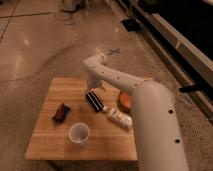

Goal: Place the eraser in the ceramic cup

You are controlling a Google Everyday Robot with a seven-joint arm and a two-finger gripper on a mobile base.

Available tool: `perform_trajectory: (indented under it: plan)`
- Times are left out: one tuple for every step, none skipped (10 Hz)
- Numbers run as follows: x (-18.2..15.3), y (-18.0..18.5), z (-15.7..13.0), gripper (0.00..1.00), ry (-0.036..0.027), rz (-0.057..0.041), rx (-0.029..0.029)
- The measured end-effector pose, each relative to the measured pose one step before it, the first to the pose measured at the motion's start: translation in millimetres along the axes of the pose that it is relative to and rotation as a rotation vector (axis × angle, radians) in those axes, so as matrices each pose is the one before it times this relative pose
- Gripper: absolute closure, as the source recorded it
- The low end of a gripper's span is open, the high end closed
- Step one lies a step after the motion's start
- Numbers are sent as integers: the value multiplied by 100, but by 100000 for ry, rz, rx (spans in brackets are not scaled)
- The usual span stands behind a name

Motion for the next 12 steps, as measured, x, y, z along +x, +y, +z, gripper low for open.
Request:
perform_trajectory:
  plan:
    - [32,-119,559,20,-123,189,-819]
    - [86,-161,654,20,-198,244,-1295]
    - [28,-220,670,20,-763,107,-1783]
    - [29,-80,538,20,-989,66,-2016]
    - [-31,30,339,20,-1141,26,-1859]
    - [-113,-29,435,20,-2066,-314,-2683]
    - [-126,-20,332,20,-2232,-344,-2521]
    - [-51,19,166,20,-1511,-515,-1613]
    - [-120,-200,236,20,-2596,-1187,-1315]
    - [-27,-205,118,20,-2090,-1175,-489]
    - [-5,-121,100,20,-1578,-995,-174]
    - [-22,-91,75,20,-2122,-1223,-31]
